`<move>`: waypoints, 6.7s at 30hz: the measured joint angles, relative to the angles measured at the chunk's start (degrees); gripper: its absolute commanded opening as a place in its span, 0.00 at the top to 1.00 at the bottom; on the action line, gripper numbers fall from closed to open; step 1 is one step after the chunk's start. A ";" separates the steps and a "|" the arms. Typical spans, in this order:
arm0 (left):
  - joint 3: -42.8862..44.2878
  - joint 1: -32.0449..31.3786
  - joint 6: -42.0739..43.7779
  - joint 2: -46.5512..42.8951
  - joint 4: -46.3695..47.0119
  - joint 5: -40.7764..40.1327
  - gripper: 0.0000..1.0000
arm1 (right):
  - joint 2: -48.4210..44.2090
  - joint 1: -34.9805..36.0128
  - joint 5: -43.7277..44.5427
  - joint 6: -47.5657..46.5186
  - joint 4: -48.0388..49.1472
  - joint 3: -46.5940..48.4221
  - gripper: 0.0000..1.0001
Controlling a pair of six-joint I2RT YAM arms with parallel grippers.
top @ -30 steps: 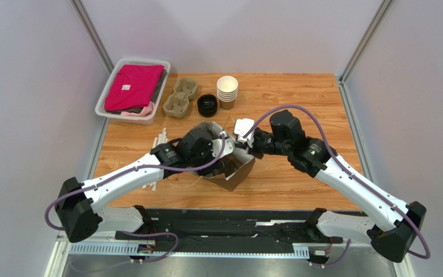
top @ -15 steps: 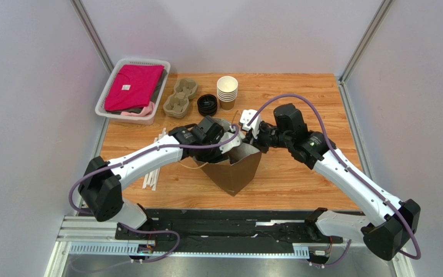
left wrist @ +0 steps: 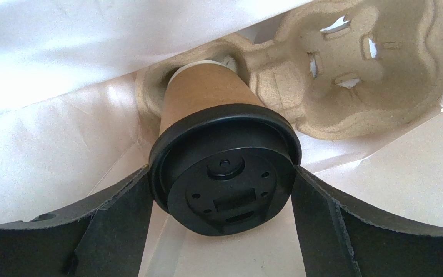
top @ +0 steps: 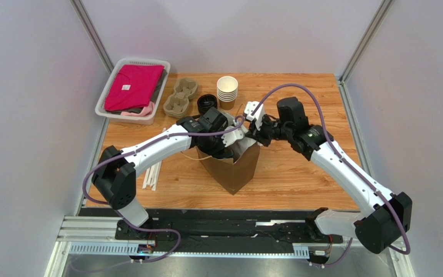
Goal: Pack the takeout coffee
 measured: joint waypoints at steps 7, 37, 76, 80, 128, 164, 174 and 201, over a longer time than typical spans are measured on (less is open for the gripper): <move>0.44 0.85 1.11 1.84 0.22 1.16 0.92 | 1.29 -1.29 -1.81 0.07 0.48 0.15 1.00; -7.17 1.75 1.20 -5.66 8.98 -0.26 0.01 | 3.23 -1.53 -6.38 1.75 0.79 2.71 1.00; 7.06 2.29 3.85 -13.49 -5.95 10.99 0.01 | 3.48 -1.01 -6.12 1.64 1.22 2.73 1.00; 7.45 2.93 3.63 -15.56 -5.81 12.04 0.01 | 3.32 -0.83 -6.21 1.11 1.25 2.73 1.00; -4.24 42.21 -21.53 -12.98 -4.42 3.41 0.41 | 1.68 -0.83 -1.33 0.55 -4.15 5.05 0.36; -9.66 46.56 -12.50 7.21 8.50 -2.80 0.65 | -1.97 -0.83 5.49 2.60 -6.78 12.07 0.00; -9.16 46.25 -11.65 8.81 8.76 -4.90 0.87 | -2.84 -0.83 6.78 2.60 -8.39 12.04 0.00; 29.46 33.03 -33.55 -16.61 12.72 25.55 1.00 | 2.95 -0.83 4.66 12.52 -4.24 35.80 0.13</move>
